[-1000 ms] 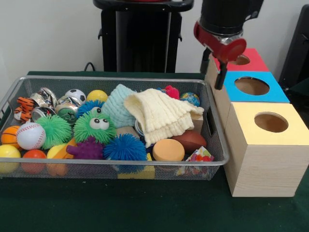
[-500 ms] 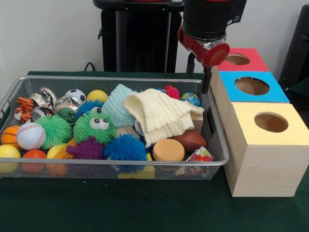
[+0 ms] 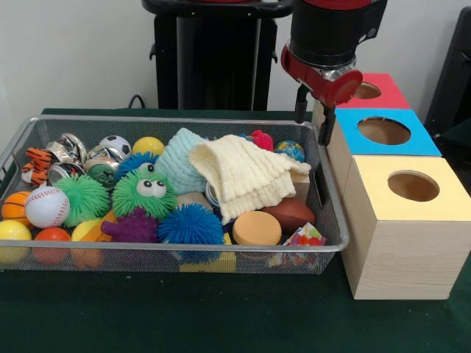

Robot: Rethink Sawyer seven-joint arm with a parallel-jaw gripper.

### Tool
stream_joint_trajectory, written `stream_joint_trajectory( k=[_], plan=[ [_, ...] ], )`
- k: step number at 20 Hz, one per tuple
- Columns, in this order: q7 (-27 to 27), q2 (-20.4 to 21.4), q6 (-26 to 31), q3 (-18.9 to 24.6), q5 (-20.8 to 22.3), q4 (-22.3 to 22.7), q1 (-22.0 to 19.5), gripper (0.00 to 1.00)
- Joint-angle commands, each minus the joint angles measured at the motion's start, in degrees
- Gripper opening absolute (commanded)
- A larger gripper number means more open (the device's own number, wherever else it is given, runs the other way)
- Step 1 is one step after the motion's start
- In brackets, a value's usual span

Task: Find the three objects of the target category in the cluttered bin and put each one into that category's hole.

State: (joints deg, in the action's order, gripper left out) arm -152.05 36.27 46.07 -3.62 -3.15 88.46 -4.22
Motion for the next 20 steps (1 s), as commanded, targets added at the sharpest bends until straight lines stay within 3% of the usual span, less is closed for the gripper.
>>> stream_joint_trajectory(
  k=[1, 4, 8, 10, 20],
  plan=[
    [9.9, 1.0, -4.4, 6.8, 4.4, 6.3, -2.6, 1.00],
    [10.0, 3.0, -4.3, 6.9, 5.6, 7.4, -2.3, 1.00],
    [15.9, 8.1, -10.7, 10.0, 9.7, 11.5, -4.6, 1.00],
    [17.2, 10.4, -10.2, 11.4, 10.5, 13.6, -5.9, 1.00],
    [16.2, 6.2, -6.8, 16.3, 12.8, 15.7, -14.3, 1.00]
  ],
)
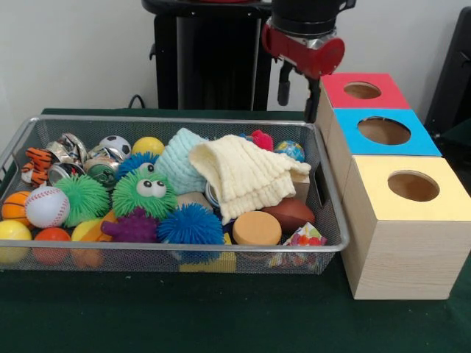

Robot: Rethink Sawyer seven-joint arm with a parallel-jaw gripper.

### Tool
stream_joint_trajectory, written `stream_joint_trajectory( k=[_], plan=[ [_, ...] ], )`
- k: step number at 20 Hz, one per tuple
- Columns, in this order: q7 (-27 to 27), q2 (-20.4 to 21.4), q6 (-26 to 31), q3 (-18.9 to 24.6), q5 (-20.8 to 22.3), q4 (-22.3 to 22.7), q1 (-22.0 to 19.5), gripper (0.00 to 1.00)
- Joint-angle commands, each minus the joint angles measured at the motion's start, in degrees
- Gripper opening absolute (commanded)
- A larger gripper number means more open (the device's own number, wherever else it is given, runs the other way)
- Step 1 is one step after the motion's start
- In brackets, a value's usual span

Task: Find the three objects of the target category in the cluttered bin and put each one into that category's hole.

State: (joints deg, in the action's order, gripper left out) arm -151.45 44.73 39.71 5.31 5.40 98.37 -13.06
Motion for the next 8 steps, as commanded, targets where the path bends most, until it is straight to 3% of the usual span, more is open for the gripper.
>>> stream_joint_trajectory(
  k=[1, 8],
  plan=[
    [15.5, -2.3, -0.8, 7.9, 4.6, 6.0, -6.1, 1.00],
    [13.4, -2.0, -3.9, 10.1, 7.8, 7.6, -8.1, 1.00]
  ],
)
